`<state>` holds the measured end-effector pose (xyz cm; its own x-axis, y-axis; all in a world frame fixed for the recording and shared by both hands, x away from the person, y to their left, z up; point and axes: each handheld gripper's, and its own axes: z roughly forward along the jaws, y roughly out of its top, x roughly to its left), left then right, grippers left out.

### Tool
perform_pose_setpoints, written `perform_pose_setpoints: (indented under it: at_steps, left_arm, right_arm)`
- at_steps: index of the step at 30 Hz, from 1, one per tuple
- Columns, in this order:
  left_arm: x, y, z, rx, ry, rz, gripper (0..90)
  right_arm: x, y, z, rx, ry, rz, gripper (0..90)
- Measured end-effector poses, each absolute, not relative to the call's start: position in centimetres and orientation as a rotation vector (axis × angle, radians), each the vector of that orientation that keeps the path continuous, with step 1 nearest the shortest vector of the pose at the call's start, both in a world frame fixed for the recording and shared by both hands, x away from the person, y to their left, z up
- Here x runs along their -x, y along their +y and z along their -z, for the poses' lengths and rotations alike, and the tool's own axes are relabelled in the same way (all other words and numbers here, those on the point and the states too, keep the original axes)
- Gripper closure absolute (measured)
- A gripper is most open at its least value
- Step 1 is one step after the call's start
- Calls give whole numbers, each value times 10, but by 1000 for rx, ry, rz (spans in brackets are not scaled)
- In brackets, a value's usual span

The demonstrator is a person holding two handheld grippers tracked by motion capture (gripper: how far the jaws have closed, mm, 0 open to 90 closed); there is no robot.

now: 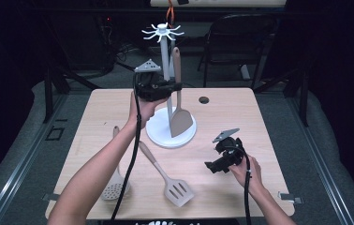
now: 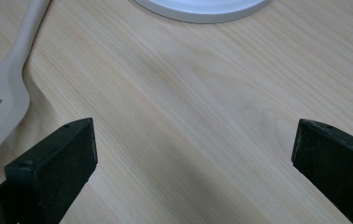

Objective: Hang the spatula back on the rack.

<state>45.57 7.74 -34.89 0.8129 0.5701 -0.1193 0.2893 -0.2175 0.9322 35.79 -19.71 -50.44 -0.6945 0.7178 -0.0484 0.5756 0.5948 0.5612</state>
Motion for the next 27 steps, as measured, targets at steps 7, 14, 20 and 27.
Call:
perform_pose_setpoints:
  at_steps: [7,14,20,27]
  left_arm:
    - [-459,74,340,-1822,652,-316,765]
    - [-463,74,334,-1830,662,-325,764]
    - [-468,76,331,-1820,672,-320,765]
    - [-471,78,331,-1813,685,-316,765]
  right_arm:
    - [-359,-199,505,-1065,2553,-756,0]
    - [-359,-197,505,-1059,2562,-766,0]
    - [-359,-197,506,-1063,2567,-765,0]
    - [-360,-197,506,-1052,2574,-760,0]
